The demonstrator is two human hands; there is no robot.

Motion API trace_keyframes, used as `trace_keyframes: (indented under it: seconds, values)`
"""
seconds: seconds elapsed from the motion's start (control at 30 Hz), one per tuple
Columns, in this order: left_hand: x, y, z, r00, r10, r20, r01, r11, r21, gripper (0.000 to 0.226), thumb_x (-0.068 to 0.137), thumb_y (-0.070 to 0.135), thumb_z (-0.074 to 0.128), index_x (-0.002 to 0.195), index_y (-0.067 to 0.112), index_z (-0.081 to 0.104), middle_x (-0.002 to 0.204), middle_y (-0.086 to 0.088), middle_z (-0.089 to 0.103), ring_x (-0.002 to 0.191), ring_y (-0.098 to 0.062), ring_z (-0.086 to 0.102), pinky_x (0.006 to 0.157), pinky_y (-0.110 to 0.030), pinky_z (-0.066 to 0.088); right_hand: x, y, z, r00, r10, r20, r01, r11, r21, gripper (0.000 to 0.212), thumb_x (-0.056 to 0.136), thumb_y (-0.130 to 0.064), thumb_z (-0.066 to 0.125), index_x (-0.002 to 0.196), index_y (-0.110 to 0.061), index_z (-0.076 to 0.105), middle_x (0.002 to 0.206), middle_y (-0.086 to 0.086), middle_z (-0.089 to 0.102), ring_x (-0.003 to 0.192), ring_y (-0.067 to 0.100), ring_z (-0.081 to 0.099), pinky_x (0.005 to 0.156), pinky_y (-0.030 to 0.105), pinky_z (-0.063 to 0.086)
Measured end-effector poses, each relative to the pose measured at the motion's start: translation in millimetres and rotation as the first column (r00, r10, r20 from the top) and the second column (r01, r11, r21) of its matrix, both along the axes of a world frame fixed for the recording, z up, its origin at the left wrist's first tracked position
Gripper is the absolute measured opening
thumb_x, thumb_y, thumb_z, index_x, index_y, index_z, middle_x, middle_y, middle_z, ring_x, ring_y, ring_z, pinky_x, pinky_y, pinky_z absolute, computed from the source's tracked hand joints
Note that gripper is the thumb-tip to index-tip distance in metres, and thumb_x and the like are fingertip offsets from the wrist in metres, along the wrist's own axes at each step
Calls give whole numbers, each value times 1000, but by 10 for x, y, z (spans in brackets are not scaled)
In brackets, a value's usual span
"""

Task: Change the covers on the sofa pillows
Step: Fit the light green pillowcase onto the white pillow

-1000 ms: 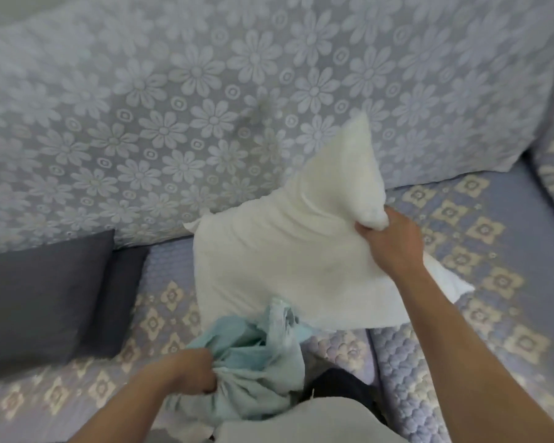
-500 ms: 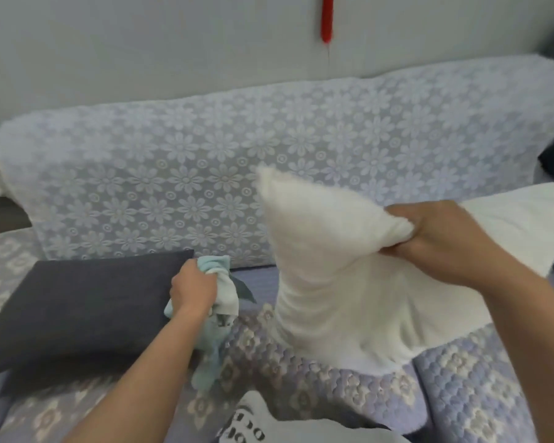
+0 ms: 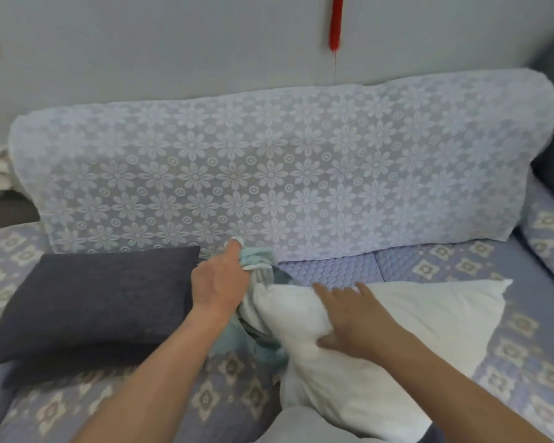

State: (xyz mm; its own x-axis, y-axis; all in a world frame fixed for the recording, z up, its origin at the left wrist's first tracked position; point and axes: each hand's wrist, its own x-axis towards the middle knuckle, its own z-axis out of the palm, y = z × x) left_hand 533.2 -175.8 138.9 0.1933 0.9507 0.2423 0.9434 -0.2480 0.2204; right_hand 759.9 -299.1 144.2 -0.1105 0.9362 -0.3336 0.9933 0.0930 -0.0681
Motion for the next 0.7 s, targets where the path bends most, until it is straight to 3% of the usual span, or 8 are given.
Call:
trace_keyframes:
  seconds: [0.07,0.13,0.3,0.4,0.47,0.57,0.63,0.7]
  values:
    - [92,-94,-15,1000,-29,-13,29,1000,7,22,85,11,62,106,14,59,63,-7,63,53,-33,60,50,-32,38,-92,-88,-80,993,117,0,-116,986,118,76,78,-53,60,146,-29,37,114,2,61,101,29,63,86,41,43]
    - [159,-182,-36,999,-52,16,52,998,-43,14,86,12,59,99,15,53,70,-5,64,60,-34,61,52,-33,37,-144,-199,-37,986,148,-80,-132,975,177,52,82,-44,56,132,-32,48,105,-2,62,92,27,64,71,36,40]
    - [200,-297,-8,989,28,147,-1,984,-180,12,88,17,56,88,20,45,77,1,59,67,-26,55,53,-36,33,-132,-419,70,975,86,-205,-14,943,332,33,86,-41,52,117,-31,57,94,-5,67,82,23,65,64,36,45]
    - [307,-410,126,881,146,449,29,933,-359,10,88,14,57,93,22,54,85,4,62,77,-18,58,59,-33,41,-158,-403,121,967,-34,-252,109,951,290,24,94,-42,44,109,-28,56,95,-3,67,86,26,64,72,40,48]
    - [384,-494,190,799,148,584,127,907,-403,17,91,17,59,106,25,58,98,9,63,91,-13,60,74,-30,47,-196,-356,131,972,-39,-230,106,952,286,19,95,-39,42,103,-26,54,91,-1,65,83,28,62,75,42,49]
    - [418,-582,141,770,52,636,159,950,-269,34,92,18,62,126,25,59,116,10,57,103,-8,54,89,-20,45,-244,-332,119,973,-15,-229,73,966,247,5,92,-30,46,88,-27,44,83,0,61,76,28,59,65,38,42]
    - [415,-631,118,793,-53,607,143,984,-101,34,91,16,66,125,24,63,112,9,52,93,-6,52,77,-16,44,-273,-332,108,978,46,-203,10,964,265,9,88,-27,51,83,-27,43,76,-1,57,69,27,58,58,36,35]
    - [415,-641,80,852,-228,471,218,973,75,37,88,15,71,123,25,68,105,5,50,82,-11,53,65,-28,50,-294,-331,84,979,105,-173,-46,947,317,7,83,-26,55,81,-25,48,70,-2,55,62,26,58,53,35,36]
